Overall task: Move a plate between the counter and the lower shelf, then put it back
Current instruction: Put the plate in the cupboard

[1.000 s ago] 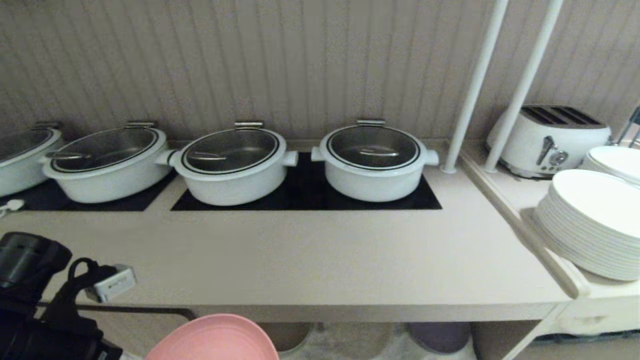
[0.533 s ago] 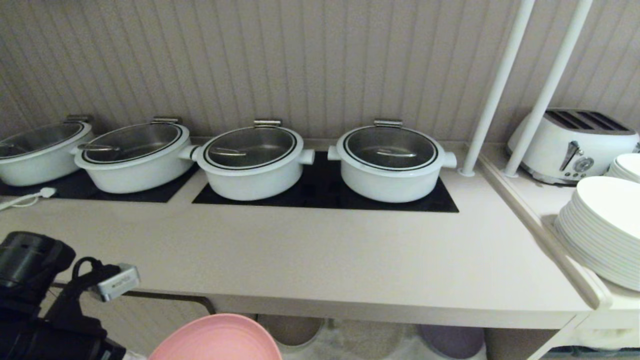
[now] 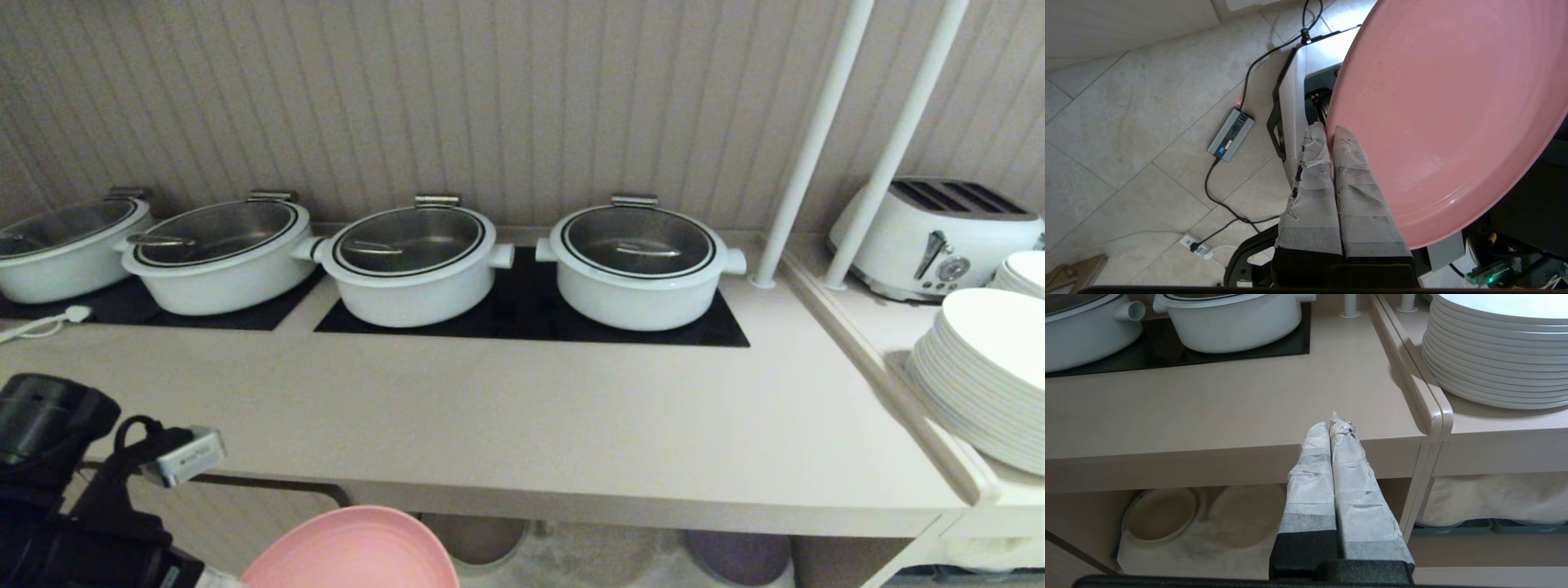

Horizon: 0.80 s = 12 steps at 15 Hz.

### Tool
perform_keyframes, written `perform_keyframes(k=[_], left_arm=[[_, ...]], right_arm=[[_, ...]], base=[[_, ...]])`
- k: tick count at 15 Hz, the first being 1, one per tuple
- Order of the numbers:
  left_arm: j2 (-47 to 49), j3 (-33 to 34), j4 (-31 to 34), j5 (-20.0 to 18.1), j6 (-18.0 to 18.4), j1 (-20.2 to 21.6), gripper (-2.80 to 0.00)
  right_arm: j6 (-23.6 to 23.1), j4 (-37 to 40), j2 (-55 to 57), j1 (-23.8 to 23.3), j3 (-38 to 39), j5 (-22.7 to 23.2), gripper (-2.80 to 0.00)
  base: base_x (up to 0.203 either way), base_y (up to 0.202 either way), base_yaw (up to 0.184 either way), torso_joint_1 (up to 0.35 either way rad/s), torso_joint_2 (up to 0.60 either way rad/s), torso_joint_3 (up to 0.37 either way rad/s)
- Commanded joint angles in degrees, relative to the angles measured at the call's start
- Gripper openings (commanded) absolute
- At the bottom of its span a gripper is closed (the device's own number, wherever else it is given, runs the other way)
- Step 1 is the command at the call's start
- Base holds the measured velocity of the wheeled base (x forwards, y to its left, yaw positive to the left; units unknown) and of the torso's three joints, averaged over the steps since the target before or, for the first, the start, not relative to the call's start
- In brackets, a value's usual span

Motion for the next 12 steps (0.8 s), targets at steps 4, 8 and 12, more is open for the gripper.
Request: perform_keyframes(k=[4,8,12], left_arm=[[-0.19,-0.05,0.17,-0.11,0.15,0.03,-2.8],[-0.1,-0.05,0.17,-0.03,0.24,0.03,-2.8],[0.25,-0.58,0.17,-0.03,0.24,0.12,-2.8]], right_arm=[[0.05,-0.04,0.0,0.0,0.0,-0.03,-2.8],[0.05,-0.04,0.0,0.0,0.0,-0.03,-2.8],[0.05,-0.04,0.0,0.0,0.0,-0.03,-2.8]], base=[[0.0,0.0,0.0,0.0,0.0,0.0],[0.0,0.0,0.0,0.0,0.0,0.0],[0.0,0.0,0.0,0.0,0.0,0.0]])
